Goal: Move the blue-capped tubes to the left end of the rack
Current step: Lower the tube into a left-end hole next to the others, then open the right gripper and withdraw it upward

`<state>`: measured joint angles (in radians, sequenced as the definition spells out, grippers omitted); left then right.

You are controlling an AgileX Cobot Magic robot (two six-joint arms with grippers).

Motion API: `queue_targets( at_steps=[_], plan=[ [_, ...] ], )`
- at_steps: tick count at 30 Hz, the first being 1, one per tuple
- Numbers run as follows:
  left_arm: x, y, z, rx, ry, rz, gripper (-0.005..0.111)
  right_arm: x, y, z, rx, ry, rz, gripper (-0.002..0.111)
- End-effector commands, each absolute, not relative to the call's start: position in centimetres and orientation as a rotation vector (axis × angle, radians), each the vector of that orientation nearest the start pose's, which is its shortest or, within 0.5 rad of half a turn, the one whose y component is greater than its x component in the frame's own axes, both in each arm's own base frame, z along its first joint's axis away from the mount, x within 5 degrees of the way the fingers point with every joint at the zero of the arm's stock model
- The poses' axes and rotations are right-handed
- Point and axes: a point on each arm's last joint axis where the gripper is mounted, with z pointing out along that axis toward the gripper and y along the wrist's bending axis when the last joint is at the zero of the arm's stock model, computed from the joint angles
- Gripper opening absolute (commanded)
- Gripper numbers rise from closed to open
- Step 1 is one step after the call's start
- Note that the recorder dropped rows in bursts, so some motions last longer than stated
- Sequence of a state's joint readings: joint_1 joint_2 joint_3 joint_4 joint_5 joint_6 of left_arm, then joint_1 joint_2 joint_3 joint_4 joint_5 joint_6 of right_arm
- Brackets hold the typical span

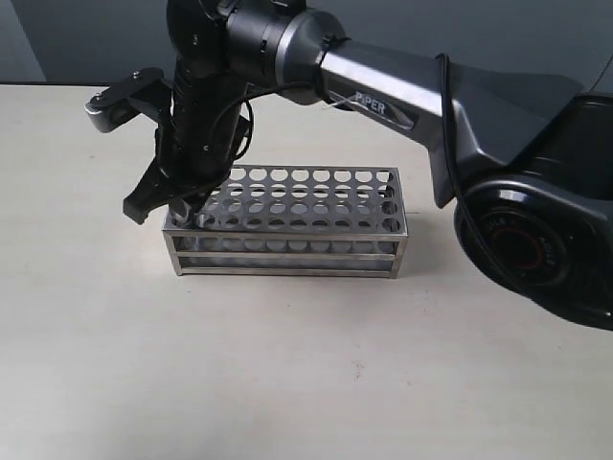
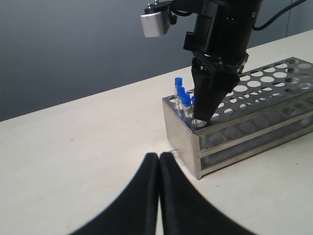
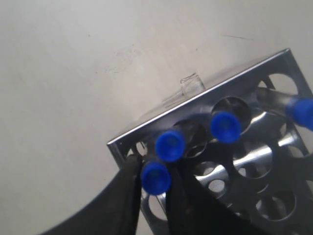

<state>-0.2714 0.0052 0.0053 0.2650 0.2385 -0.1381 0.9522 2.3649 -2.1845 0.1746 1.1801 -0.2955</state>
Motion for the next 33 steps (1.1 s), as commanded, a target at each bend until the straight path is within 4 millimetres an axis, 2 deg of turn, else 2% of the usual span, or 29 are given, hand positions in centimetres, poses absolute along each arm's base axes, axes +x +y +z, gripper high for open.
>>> queue_targets(
  at_steps=[1,2,4,12,21,26,28,33],
  plan=[
    [5.5,-1.0,19.3,0.293,1.683,-0.073,0.001,28.2,41.7,20.4,-1.667,2.415,0.341,0.040],
    [5.5,-1.0,19.3,0.293,1.683,-0.073,0.001,28.1,41.7,20.5,-1.655,2.422,0.343,0.047],
    [5.5,-1.0,19.3,0.293,1.683,-0.073,0.001,28.1,41.6,21.0,-1.611,2.445,0.352,0.053],
    [5.5,-1.0,19.3,0.293,1.683,-0.073,0.001,27.7,40.7,25.5,-1.528,2.392,0.372,0.053],
    [5.5,-1.0,19.3,0.293,1.683,-0.073,0.001,27.1,38.1,32.5,-1.422,2.258,0.278,0.053],
    [5.5,-1.0,19.3,0.293,1.683,-0.073,0.001,25.9,35.4,37.9,-1.333,2.162,0.251,0.052],
    [5.5,-1.0,19.3,0.293,1.683,-0.073,0.001,25.1,34.2,39.7,-1.312,2.134,0.259,0.049],
    [5.5,-1.0,19.3,0.293,1.683,-0.073,0.001,22.3,30.2,43.6,-1.256,2.093,0.289,0.025]
  ],
)
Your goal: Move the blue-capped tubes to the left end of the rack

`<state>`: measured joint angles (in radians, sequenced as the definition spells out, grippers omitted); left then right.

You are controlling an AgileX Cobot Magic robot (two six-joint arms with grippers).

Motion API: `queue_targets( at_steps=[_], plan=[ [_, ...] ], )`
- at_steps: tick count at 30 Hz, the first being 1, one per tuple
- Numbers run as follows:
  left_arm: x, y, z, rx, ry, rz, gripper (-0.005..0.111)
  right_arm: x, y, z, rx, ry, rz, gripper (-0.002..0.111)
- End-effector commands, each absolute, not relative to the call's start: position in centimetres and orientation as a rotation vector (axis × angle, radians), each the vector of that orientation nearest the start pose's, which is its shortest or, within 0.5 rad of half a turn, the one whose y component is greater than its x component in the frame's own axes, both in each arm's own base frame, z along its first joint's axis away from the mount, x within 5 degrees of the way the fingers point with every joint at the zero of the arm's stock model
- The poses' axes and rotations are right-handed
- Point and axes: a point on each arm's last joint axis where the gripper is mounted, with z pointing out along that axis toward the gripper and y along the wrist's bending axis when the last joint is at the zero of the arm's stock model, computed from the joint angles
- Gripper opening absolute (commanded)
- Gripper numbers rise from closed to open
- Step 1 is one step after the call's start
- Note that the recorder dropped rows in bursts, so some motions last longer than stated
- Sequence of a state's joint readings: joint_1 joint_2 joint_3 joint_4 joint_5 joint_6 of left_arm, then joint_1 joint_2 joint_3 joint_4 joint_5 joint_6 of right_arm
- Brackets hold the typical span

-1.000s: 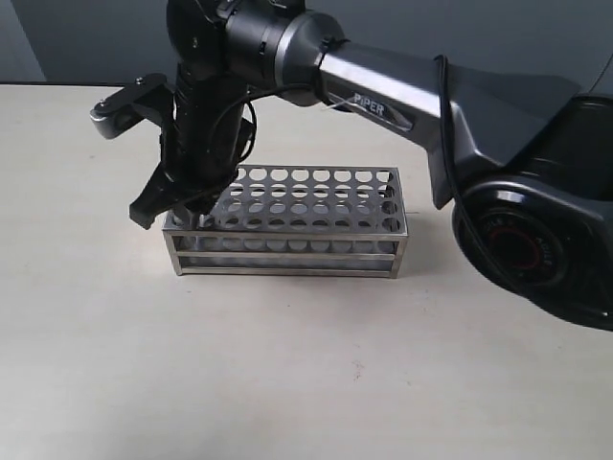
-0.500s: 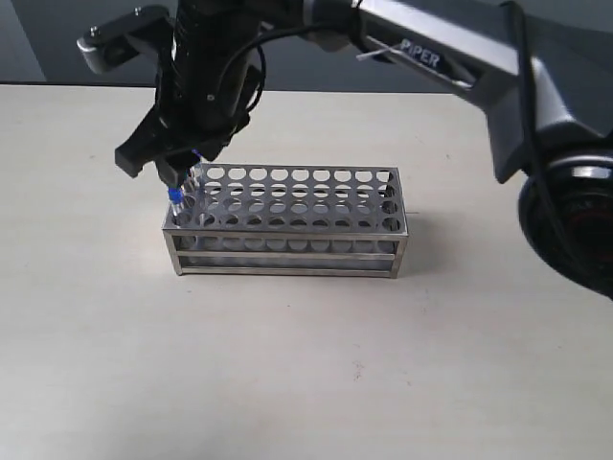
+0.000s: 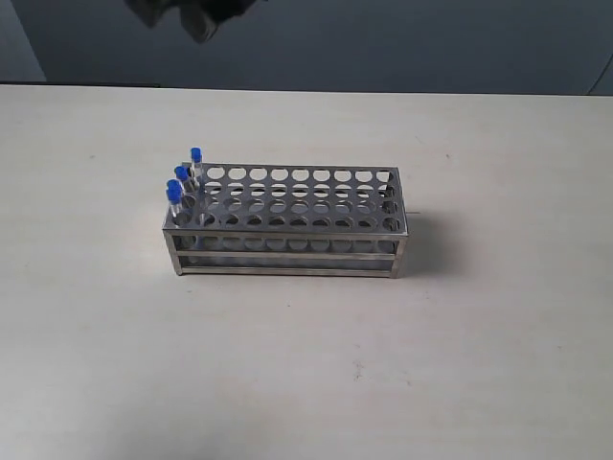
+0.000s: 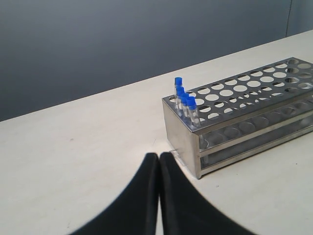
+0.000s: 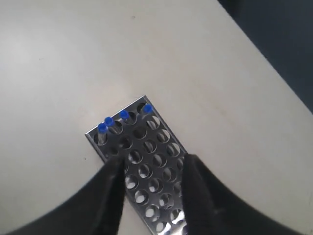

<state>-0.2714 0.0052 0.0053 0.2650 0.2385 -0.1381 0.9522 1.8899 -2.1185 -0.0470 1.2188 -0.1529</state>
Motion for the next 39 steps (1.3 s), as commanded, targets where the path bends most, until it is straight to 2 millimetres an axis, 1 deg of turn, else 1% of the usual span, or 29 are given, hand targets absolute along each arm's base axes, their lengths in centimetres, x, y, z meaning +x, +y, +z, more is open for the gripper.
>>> queue_targets(
  at_steps=[1,4,6,7,11,15,17,18,21,24,27,31,33,34,35,37,39],
  plan=[
    [5.5,-1.0,19.3,0.293,1.683,-0.073,0.001,21.8,29.5,44.1,-1.249,2.088,0.294,0.022],
    [5.5,-1.0,19.3,0.293,1.683,-0.073,0.001,19.9,26.7,45.7,-1.222,2.068,0.287,0.009],
    [5.5,-1.0,19.3,0.293,1.683,-0.073,0.001,18.8,25.0,46.2,-1.190,2.079,0.304,0.001],
    [5.5,-1.0,19.3,0.293,1.683,-0.073,0.001,18.2,24.3,46.4,-1.151,2.101,0.327,-0.001],
    [5.5,-1.0,19.3,0.293,1.683,-0.073,0.001,16.8,22.4,48.0,-1.107,2.066,0.366,-0.001],
    [5.5,-1.0,19.3,0.293,1.683,-0.073,0.001,15.8,20.9,49.4,-1.093,2.014,0.369,-0.001],
    [5.5,-1.0,19.3,0.293,1.683,-0.073,0.001,15.5,20.0,50.0,-1.074,1.989,0.339,-0.001],
    [5.5,-1.0,19.3,0.293,1.683,-0.073,0.001,15.5,19.6,50.1,-1.059,1.985,0.313,-0.001],
    [5.5,-1.0,19.3,0.293,1.683,-0.073,0.001,15.6,18.2,50.5,-0.918,2.011,0.257,-0.001],
    [5.5,-1.0,19.3,0.293,1.683,-0.073,0.001,15.2,16.5,50.0,-0.826,2.043,0.212,-0.001],
    [5.5,-1.0,19.3,0.293,1.683,-0.073,0.001,14.9,14.7,47.5,-0.804,2.106,0.184,-0.001],
    [5.5,-1.0,19.3,0.293,1.683,-0.073,0.001,15.5,12.0,43.6,-0.707,2.038,0.283,-0.001],
    [5.5,-1.0,19.3,0.293,1.683,-0.073,0.001,15.6,10.3,40.8,-0.645,1.978,0.331,-0.001],
    [5.5,-1.0,19.3,0.293,1.683,-0.073,0.001,15.4,9.2,39.8,-0.593,1.952,0.340,-0.001],
    [5.5,-1.0,19.3,0.293,1.683,-0.073,0.001,15.0,8.2,38.2,-0.535,1.929,0.361,-0.001],
    [5.5,-1.0,19.3,0.293,1.683,-0.073,0.001,13.6,6.5,35.1,-0.417,1.924,0.404,-0.001],
    [5.5,-1.0,19.3,0.293,1.683,-0.073,0.001,11.7,4.8,32.5,-0.330,1.895,0.388,-0.001]
  ],
)
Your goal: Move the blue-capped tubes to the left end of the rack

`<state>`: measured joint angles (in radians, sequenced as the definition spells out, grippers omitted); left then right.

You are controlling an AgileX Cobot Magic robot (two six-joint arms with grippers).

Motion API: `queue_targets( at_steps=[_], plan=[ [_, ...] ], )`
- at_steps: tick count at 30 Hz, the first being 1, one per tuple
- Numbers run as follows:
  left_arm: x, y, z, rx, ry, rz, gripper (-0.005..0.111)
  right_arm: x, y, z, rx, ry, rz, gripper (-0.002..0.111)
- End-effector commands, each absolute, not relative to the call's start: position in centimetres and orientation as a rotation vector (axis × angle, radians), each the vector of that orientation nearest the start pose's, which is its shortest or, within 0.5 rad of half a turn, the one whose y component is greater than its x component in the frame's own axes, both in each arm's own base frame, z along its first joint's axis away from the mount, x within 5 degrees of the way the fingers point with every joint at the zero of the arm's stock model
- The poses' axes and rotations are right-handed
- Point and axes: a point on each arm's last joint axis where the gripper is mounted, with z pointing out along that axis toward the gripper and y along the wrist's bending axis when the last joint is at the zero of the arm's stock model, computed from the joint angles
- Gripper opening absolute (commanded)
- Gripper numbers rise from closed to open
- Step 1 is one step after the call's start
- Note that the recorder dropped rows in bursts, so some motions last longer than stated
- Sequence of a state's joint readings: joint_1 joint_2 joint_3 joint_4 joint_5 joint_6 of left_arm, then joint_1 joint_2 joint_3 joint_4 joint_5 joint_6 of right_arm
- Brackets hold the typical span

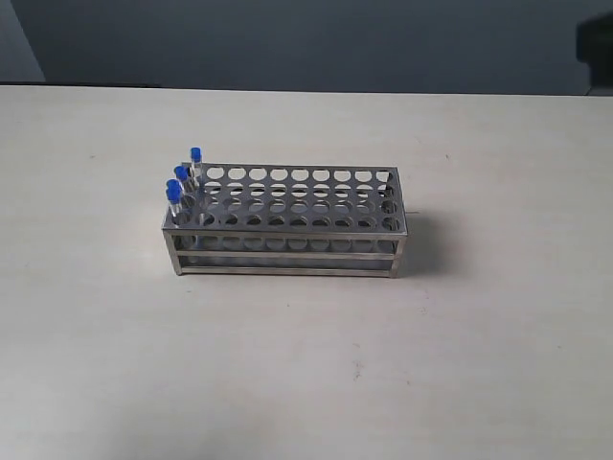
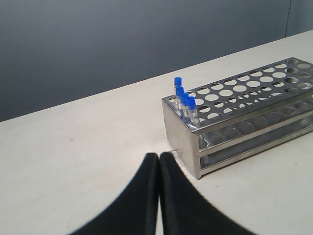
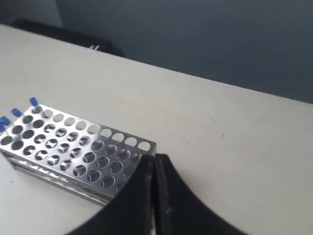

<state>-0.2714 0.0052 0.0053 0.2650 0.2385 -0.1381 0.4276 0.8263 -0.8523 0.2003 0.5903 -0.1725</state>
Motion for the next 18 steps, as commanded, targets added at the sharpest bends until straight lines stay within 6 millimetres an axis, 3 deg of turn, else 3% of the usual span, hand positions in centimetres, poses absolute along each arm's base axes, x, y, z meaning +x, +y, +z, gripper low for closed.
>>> queue_targets(
  at_steps=[1,5,9,14,18],
  plan=[
    [5.5,-1.0,19.3,0.293,1.683,-0.073,0.001,10.8,4.3,31.6,-0.307,1.882,0.374,-0.001],
    [5.5,-1.0,19.3,0.293,1.683,-0.073,0.001,7.3,2.6,28.6,-0.216,1.791,0.259,-0.001],
    [5.5,-1.0,19.3,0.293,1.683,-0.073,0.001,5.0,1.9,26.4,-0.174,1.690,0.118,-0.001],
    [5.5,-1.0,19.3,0.293,1.683,-0.073,0.001,4.9,1.4,22.5,-0.135,1.663,0.041,-0.001],
    [5.5,-1.0,19.3,0.293,1.683,-0.073,0.001,5.6,0.9,20.0,-0.017,1.632,0.114,-0.001]
  ],
)
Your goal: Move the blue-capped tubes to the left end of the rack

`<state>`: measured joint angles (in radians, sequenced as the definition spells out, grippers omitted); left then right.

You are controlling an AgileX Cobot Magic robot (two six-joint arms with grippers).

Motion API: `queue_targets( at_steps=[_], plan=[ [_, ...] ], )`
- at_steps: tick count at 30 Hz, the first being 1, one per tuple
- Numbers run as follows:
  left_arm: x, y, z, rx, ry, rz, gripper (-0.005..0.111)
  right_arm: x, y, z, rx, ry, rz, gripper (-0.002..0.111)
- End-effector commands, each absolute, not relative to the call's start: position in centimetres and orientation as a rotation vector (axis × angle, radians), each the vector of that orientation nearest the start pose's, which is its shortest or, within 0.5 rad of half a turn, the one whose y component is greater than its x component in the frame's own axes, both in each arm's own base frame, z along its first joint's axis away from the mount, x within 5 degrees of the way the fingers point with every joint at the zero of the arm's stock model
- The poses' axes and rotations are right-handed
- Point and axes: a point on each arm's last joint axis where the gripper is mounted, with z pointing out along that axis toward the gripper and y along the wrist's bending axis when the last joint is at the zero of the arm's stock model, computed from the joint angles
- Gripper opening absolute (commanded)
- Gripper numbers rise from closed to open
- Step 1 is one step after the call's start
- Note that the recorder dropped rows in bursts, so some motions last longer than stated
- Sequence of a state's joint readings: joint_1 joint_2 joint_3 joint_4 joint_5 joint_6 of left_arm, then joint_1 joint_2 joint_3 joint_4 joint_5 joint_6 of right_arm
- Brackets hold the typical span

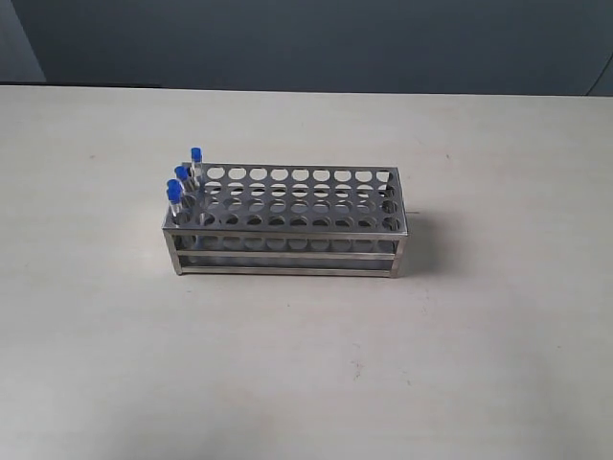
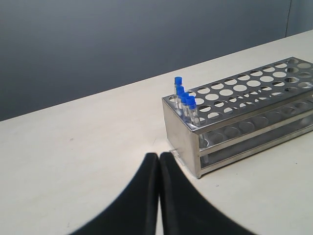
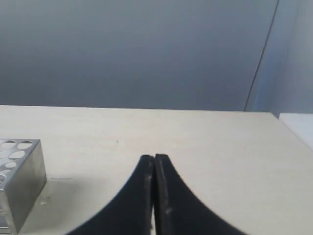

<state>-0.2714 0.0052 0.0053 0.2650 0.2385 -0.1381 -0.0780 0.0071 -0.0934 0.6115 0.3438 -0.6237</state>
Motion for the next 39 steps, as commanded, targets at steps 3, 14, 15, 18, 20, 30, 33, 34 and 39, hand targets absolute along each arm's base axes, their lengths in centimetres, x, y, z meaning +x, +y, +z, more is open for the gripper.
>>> queue_targets(
  at_steps=[3,14,15,18,20,30,33,34,39],
  plan=[
    [5.48,-1.02,19.29,0.293,1.683,-0.073,0.001,5.57,1.08,20.19,-0.049,1.609,0.149,-0.001],
    [5.48,-1.02,19.29,0.293,1.683,-0.073,0.001,5.52,1.28,20.25,-0.091,1.601,0.172,-0.001],
    [5.48,-1.02,19.29,0.293,1.683,-0.073,0.001,5.52,1.28,20.25,-0.091,1.601,0.172,-0.001],
    [5.48,-1.02,19.29,0.293,1.683,-0.073,0.001,5.52,1.28,20.25,-0.089,1.601,0.173,-0.001],
    [5.48,-1.02,19.29,0.293,1.683,-0.073,0.001,5.52,1.28,20.25,-0.089,1.601,0.173,-0.001],
    [5.48,-1.02,19.29,0.293,1.683,-0.073,0.001,5.52,1.28,20.25,-0.089,1.601,0.173,-0.001],
    [5.48,-1.02,19.29,0.293,1.683,-0.073,0.001,5.52,1.28,20.25,-0.089,1.601,0.173,-0.001],
    [5.48,-1.02,19.29,0.293,1.683,-0.073,0.001,5.52,1.28,20.25,-0.089,1.601,0.173,-0.001],
    [5.48,-1.02,19.29,0.293,1.683,-0.073,0.001,5.52,1.28,20.25,-0.088,1.602,0.175,-0.001]
  ],
)
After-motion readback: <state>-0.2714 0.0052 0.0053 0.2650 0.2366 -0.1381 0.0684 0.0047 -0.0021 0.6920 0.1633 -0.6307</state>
